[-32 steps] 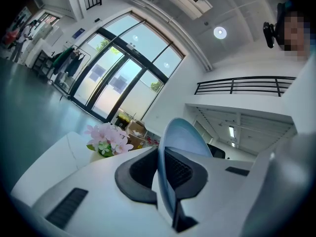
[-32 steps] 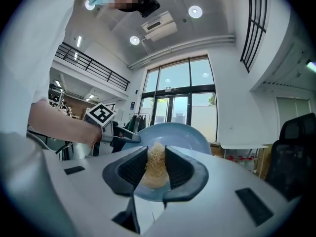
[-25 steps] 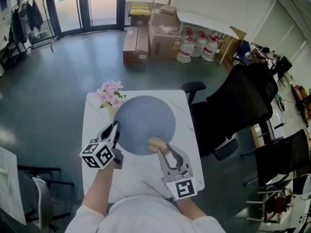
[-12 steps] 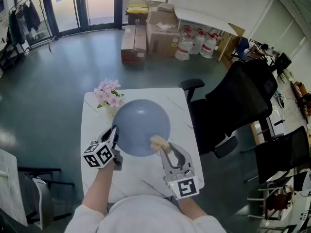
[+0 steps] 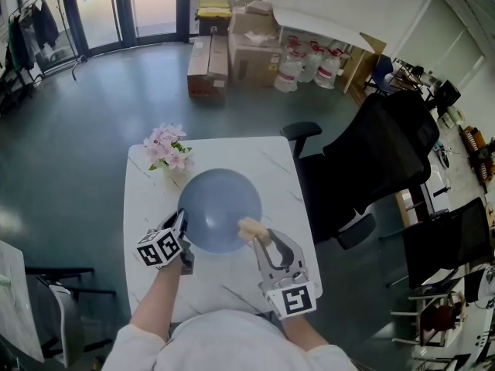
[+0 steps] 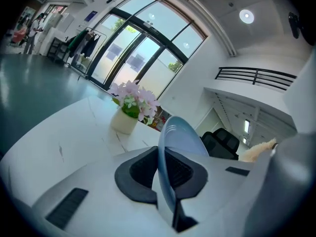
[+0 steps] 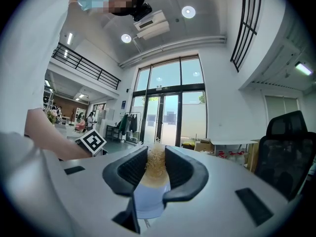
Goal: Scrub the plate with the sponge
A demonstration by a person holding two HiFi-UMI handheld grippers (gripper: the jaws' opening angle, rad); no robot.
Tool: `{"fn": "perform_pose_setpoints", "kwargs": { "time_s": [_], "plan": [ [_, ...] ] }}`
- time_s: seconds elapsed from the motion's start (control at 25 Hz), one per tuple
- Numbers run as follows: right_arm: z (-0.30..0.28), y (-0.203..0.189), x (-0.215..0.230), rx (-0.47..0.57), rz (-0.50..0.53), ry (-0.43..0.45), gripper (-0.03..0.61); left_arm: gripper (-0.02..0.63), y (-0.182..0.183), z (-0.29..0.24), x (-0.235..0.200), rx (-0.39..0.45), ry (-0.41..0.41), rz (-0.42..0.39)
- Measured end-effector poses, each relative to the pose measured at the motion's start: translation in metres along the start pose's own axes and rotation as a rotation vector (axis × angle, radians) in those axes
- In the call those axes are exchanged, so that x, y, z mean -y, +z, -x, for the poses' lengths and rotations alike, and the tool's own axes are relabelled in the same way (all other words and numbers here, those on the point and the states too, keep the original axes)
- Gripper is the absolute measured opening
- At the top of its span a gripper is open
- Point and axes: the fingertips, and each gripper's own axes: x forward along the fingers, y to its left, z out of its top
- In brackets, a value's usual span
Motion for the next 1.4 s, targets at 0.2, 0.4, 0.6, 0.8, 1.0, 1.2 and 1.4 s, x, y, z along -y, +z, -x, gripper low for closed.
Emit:
{"fn": "perform_pose_setpoints", "kwargs": {
  "time_s": [0.2, 0.4, 0.6, 0.8, 1.0, 1.2, 1.4],
  "plan": [
    [0.004, -0.004, 0.004, -0.018, -0.003, -0.015, 0.120, 0.044, -0.023, -0.008, -0.018, -0.059, 0.046, 0.036],
    [0.007, -0.007, 0.007, -0.026, -0.003, -0.028, 0.119, 0.044, -0.039, -0.015, -0.029, -0.102, 0.075, 0.056],
    [0.010, -0.012, 0.010, -0.043, -0.008, -0.042, 0.120, 0.044, -0.051, -0.025, -0.036, -0.138, 0.095, 0.076],
    [0.013, -0.014, 0.012, -0.048, -0.007, -0.053, 0.120, 0.044, -0.063, -0.031, -0.044, -0.170, 0.121, 0.095],
    [0.015, -0.016, 0.015, -0.057, -0.003, -0.063, 0.120, 0.044, -0.073, -0.033, -0.053, -0.201, 0.148, 0.111],
    [0.017, -0.017, 0.014, -0.066, -0.002, -0.065, 0.120, 0.044, -0.082, -0.034, -0.061, -0.221, 0.177, 0.134],
    [0.017, -0.018, 0.013, -0.065, -0.002, -0.061, 0.120, 0.044, -0.090, -0.037, -0.069, -0.242, 0.200, 0.154]
  ]
}}
